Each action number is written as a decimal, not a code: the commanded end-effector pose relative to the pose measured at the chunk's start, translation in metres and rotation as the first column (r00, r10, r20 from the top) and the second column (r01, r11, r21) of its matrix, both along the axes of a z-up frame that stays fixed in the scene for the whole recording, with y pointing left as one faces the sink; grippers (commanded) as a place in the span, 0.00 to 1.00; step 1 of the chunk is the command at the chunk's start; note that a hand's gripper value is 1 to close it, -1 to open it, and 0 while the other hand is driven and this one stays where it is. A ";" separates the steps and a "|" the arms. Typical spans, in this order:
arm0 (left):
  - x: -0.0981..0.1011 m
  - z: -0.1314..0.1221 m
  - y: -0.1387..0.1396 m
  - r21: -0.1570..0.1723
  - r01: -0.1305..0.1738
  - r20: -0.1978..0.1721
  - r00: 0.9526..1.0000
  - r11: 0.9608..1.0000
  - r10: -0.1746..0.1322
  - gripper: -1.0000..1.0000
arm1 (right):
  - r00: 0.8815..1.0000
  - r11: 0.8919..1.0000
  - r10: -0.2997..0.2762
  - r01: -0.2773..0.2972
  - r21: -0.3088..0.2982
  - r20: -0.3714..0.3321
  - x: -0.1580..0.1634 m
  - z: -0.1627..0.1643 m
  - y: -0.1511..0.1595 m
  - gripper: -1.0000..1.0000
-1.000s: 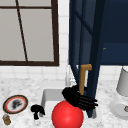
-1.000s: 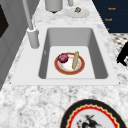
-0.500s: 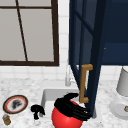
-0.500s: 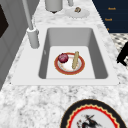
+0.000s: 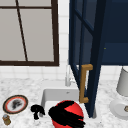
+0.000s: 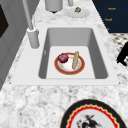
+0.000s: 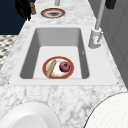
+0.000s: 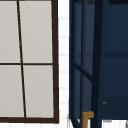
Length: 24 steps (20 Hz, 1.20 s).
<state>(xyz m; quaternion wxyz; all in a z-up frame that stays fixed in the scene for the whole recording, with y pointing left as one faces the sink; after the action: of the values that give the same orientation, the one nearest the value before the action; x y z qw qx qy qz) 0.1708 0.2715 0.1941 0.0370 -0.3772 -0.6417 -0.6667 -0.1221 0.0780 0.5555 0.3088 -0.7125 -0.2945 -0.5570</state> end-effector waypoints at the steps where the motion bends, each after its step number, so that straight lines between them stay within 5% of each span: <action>1: 0.000 0.000 0.000 0.000 0.000 0.000 1.000 1.000 0.000 0.50 | 0.992 1.000 0.006 -0.007 -0.008 -0.124 0.006 -0.005 0.000 0.00; 12: 0.000 0.000 0.000 0.000 0.000 0.000 1.000 1.000 0.000 0.50 | 0.962 0.983 0.002 -0.052 -0.176 -0.273 0.019 -0.020 -0.015 0.00; 24: 0.000 0.000 0.000 0.000 0.000 0.000 1.000 1.000 0.000 0.50 | 0.908 0.943 -0.009 -0.133 -0.306 -0.420 0.030 -0.034 -0.036 0.00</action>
<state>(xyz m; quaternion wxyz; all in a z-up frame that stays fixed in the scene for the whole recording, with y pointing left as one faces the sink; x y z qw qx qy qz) 0.1708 0.2715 0.1941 0.0370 -0.3772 -0.6417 -0.6667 -0.0955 0.0503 0.5258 0.2352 -0.8275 -0.3511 -0.3697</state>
